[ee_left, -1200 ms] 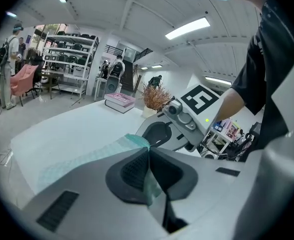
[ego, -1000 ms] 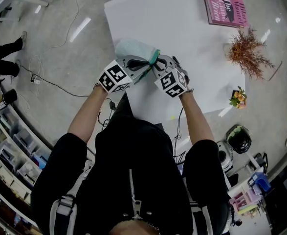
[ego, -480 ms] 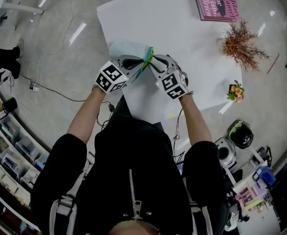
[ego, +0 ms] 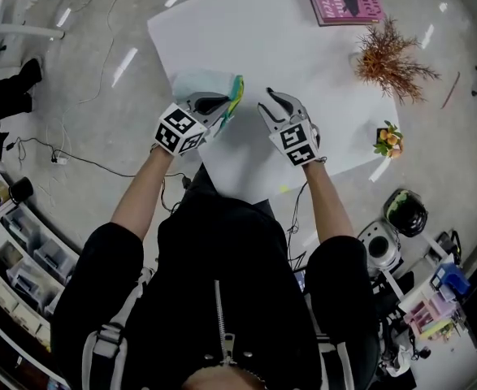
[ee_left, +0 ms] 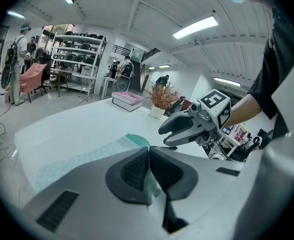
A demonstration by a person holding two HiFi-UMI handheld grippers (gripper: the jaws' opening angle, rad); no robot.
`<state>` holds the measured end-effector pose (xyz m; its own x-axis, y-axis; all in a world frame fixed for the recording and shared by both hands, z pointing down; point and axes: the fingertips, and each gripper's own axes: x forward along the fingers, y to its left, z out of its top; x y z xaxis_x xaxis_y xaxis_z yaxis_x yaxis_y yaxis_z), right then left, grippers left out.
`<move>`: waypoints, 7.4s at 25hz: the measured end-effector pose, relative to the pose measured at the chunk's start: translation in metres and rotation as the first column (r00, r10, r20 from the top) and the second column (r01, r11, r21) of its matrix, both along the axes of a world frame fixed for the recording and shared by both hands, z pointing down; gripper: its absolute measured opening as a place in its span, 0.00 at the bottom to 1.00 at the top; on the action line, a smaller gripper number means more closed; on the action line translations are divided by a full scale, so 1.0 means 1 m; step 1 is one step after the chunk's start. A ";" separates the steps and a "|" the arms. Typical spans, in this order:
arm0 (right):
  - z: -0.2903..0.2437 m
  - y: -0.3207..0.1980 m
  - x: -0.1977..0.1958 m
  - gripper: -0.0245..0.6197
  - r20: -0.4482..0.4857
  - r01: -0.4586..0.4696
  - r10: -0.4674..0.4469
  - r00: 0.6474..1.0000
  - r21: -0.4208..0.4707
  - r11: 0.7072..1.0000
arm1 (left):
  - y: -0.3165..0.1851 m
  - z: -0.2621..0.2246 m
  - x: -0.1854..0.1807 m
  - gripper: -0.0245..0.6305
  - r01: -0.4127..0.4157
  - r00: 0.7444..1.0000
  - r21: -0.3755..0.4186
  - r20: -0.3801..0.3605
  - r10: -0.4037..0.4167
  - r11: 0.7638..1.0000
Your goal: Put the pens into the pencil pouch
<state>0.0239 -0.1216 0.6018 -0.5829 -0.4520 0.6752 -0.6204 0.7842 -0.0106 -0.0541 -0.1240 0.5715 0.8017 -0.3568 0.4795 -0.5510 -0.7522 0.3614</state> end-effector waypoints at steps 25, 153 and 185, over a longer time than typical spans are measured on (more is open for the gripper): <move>0.077 0.048 0.118 0.30 -0.195 -0.202 0.167 0.966 -0.174 0.964 | -0.008 0.015 0.005 0.08 0.021 0.999 -0.020 0.047 -0.020 1.000; 0.012 -0.012 -0.073 0.22 -0.068 0.188 -0.185 0.980 0.035 0.982 | -0.007 -0.002 0.000 0.08 -0.079 0.996 -0.048 -0.031 0.078 0.996; -0.034 0.051 0.066 0.05 0.112 -0.280 0.281 0.953 -0.022 0.960 | 0.020 -0.024 -0.006 0.09 0.219 0.955 0.151 0.170 -0.243 0.964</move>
<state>0.0900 -0.0710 0.5674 -0.5060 -0.6044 0.6154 -0.8097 0.5786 -0.0975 -0.0598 -0.1039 0.5477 0.5913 -0.5903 0.5495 -0.7631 -0.6299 0.1445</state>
